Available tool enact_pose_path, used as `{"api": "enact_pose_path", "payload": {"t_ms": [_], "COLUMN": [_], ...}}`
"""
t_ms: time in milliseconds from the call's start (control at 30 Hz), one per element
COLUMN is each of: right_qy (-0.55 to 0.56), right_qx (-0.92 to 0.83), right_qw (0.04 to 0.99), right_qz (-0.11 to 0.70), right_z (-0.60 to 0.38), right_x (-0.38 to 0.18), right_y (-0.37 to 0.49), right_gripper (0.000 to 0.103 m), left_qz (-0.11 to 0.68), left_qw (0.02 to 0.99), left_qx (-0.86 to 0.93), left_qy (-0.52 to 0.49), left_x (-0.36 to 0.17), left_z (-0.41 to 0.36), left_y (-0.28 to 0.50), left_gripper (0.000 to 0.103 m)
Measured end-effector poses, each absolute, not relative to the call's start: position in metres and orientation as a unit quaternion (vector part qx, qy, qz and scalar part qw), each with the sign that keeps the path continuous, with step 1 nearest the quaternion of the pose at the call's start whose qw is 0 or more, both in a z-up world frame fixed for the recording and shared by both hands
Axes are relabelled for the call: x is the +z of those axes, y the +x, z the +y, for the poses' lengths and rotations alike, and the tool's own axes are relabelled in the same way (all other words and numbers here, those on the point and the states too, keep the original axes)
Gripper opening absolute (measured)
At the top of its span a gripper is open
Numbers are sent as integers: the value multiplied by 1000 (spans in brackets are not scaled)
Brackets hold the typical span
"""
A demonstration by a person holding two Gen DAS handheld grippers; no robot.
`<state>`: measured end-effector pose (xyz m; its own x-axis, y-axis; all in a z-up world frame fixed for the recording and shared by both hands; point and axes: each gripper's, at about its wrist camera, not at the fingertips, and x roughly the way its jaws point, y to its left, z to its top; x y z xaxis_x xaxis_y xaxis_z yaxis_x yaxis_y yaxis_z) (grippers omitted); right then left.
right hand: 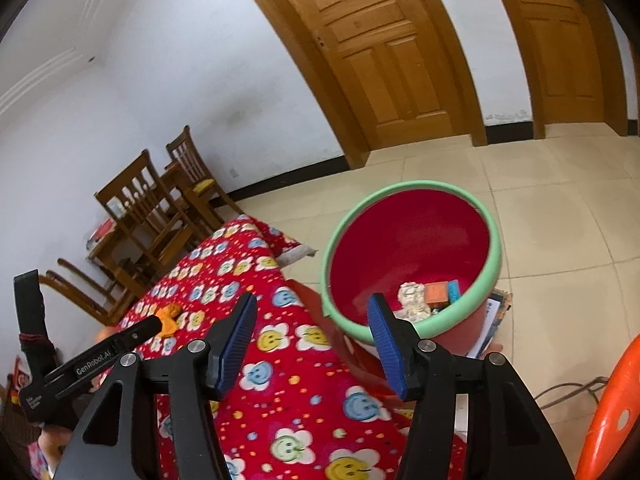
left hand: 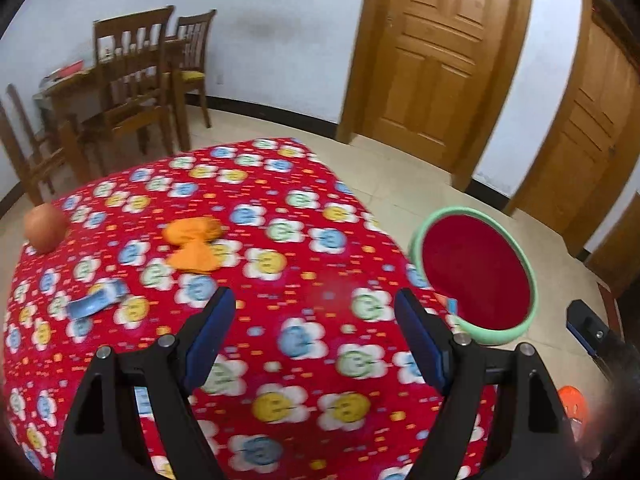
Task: Collect trash
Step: 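Lower the left tool onto the blue plastic tube and close it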
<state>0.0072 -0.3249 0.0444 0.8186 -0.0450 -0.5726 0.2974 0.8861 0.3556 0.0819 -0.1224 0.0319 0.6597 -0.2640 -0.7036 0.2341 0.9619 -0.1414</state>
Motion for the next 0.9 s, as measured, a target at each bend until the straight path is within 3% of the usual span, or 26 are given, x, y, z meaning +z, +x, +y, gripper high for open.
{"api": "enact_pose_path", "payload": {"t_ms": [467, 900], "right_qy": [196, 174], "right_qx": [-57, -45], "right_qw": [929, 925], "right_qz": [308, 335], "right_z": [-284, -259], "right_x": [40, 30], "right_y": [27, 47], "right_gripper": [63, 63], "left_qz": [390, 417], "left_qw": [919, 904], "left_qx": [-25, 71], "left_qy": [-55, -67], "left_x": [22, -24], "left_z": [-20, 35], "left_y": [92, 128], "left_gripper": [81, 81]}}
